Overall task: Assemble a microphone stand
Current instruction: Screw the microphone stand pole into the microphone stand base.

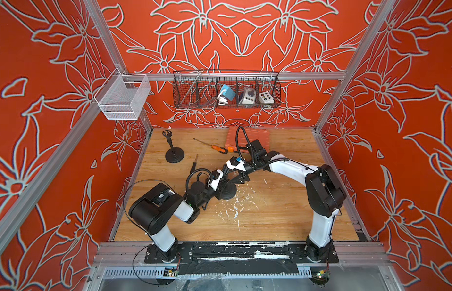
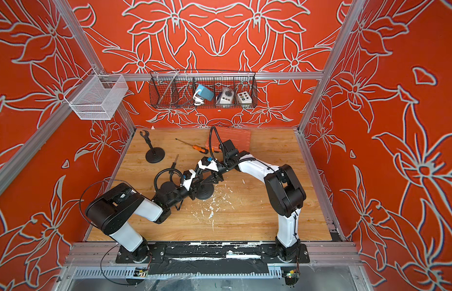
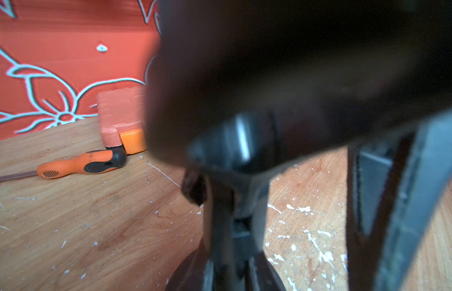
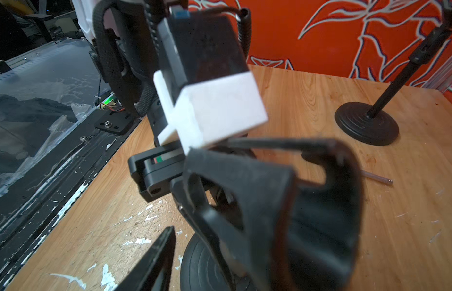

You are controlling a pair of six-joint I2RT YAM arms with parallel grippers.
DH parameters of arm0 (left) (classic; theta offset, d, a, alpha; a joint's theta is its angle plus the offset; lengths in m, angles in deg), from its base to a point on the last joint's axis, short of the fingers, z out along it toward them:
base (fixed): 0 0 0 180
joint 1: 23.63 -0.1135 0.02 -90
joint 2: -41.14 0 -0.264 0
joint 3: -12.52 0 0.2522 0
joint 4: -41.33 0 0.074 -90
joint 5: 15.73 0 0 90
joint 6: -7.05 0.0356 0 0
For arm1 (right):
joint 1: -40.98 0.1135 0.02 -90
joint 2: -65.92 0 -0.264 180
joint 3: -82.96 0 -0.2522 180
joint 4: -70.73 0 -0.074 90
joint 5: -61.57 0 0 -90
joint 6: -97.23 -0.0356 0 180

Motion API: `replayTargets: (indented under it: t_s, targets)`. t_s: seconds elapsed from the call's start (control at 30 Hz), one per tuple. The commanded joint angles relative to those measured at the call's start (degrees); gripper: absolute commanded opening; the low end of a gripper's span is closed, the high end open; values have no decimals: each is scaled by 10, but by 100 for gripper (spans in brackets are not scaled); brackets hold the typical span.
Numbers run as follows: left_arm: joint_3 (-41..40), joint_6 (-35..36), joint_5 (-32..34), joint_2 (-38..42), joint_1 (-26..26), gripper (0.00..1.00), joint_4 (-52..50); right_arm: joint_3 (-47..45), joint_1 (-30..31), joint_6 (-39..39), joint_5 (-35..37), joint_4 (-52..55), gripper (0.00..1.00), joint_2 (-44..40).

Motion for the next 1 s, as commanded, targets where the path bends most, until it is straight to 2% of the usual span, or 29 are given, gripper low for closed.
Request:
replayTargets:
  t_s: [0.0,0.17,0.3,0.47,0.6,0.83,0.97]
  targets:
    - [-10,-15,-19,-24,7,0,-44,14,7,17,-31,14,57,10]
    - [-11,-18,-22,-33,6,1,-34,5,8,5,-33,-2,48,10]
    - [-12,-25,-16,-31,6,1,-29,-20,12,-21,-27,-38,30,4]
    - [-15,-28,-17,-30,7,2,-24,-64,15,-76,3,-105,13,-4]
    - [-12,-34,-20,-24,7,11,-22,-110,16,-138,33,-177,0,-14]
    - [1,-33,-19,8,7,30,-55,-221,24,-283,126,-355,0,-48]
    - [9,-32,-14,15,7,32,-62,-274,40,-363,221,-426,0,-66]
